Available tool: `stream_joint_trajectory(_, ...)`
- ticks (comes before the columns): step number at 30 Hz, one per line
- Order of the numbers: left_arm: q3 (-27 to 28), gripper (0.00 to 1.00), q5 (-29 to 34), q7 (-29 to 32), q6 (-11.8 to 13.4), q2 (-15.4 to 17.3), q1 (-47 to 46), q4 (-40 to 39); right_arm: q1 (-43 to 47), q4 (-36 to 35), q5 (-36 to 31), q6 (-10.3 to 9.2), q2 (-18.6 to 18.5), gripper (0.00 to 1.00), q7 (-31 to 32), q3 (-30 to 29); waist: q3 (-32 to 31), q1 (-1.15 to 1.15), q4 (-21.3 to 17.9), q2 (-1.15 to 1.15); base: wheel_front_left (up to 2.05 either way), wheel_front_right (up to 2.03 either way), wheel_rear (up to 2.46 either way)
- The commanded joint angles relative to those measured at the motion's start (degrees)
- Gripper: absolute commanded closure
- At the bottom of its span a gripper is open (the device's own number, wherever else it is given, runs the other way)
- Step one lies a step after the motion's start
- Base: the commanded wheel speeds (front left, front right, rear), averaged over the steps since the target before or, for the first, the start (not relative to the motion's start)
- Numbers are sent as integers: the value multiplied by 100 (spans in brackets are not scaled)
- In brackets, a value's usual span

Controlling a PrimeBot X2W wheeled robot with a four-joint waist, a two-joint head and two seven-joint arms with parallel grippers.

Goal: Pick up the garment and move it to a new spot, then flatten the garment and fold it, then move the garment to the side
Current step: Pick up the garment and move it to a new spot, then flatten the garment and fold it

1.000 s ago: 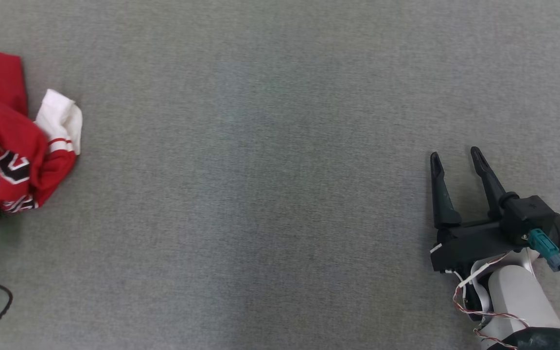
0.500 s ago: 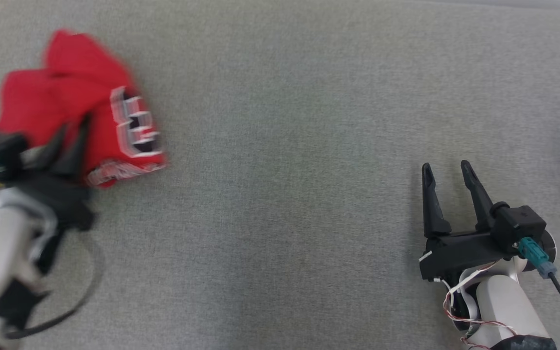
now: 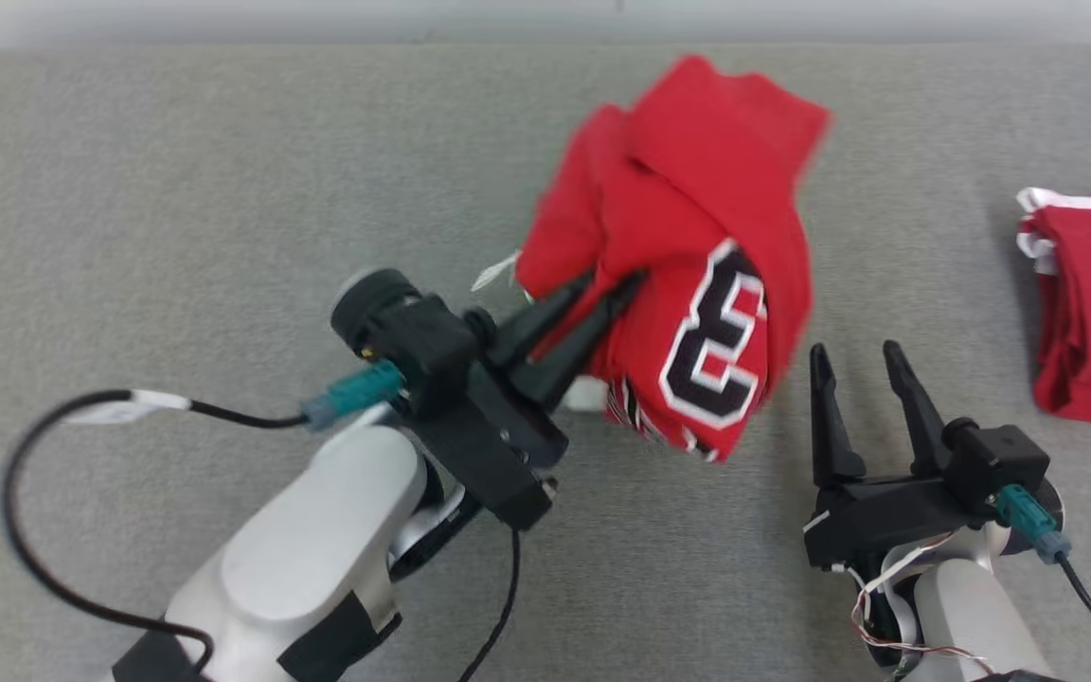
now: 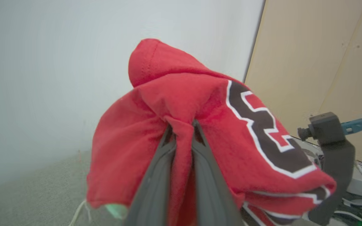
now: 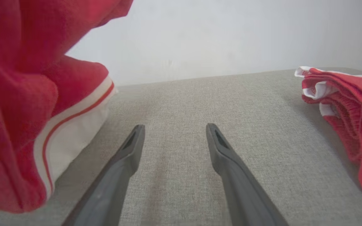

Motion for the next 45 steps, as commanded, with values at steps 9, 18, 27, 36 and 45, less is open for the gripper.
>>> stream_joint_trajectory(9,270,61,617,-32,51,278,70,1445,-20,18,100,2,70,0,-3,161,-85,0,-474,1,0,0,0)
stream_joint_trajectory(18,1529,0,1140,-30,410,-47,736,1630,109,-145,340,2,-12,0,-3,688,-371,0,-281,1,0,0,0)
stream_joint_trajectory(27,2459,0,1514,-30,254,-381,1755,1108,276,-222,857,2,-330,0,-3,1720,-640,0,27,1,0,0,0)
stream_joint_trajectory(36,2989,0,1770,-29,86,-670,2534,925,242,329,1165,2,-556,0,-4,2448,-822,0,322,1,0,0,0)
stream_joint_trajectory(45,3182,0,1748,-29,12,-744,2658,844,-419,1408,905,2,-314,100,-4,2483,-749,0,683,1,0,0,0)
